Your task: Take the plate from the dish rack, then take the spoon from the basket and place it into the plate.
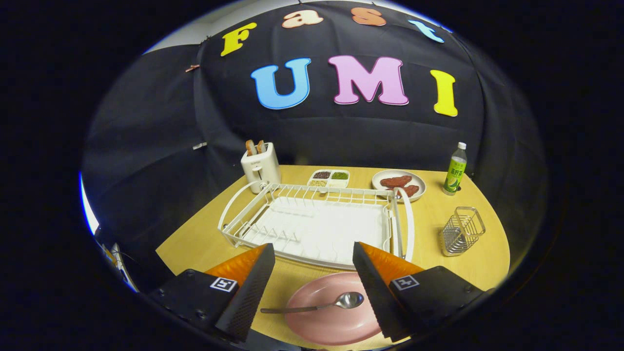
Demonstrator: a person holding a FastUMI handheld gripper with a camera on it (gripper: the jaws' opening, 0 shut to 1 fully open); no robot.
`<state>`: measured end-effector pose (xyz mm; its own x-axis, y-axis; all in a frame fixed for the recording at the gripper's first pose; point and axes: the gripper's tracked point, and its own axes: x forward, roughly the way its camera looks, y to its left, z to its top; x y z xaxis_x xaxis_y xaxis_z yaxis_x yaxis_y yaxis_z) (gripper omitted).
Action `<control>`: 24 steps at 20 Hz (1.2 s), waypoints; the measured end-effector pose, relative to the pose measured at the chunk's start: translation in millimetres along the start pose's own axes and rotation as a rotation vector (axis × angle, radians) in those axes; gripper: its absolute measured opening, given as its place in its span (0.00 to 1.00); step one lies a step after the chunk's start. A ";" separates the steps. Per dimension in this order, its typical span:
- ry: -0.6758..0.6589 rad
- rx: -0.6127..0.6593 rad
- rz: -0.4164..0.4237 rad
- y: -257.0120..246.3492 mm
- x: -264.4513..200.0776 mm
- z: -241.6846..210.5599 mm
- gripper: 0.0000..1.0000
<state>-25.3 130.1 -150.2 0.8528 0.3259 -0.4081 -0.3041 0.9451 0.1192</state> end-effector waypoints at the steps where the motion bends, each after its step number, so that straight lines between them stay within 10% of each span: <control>1: -0.026 0.008 -0.014 -8.5 -5.3 13.1 0.98; 11: -0.207 0.109 -0.048 -108.5 -60.7 85.4 0.98; 18: -0.321 -0.089 0.107 -111.2 -89.1 98.3 0.98; 24: -0.398 -0.105 0.036 -115.8 -106.3 112.4 0.98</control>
<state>-33.0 -11.4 -18.8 0.9321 0.3617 -0.0208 -0.3611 0.9322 0.0259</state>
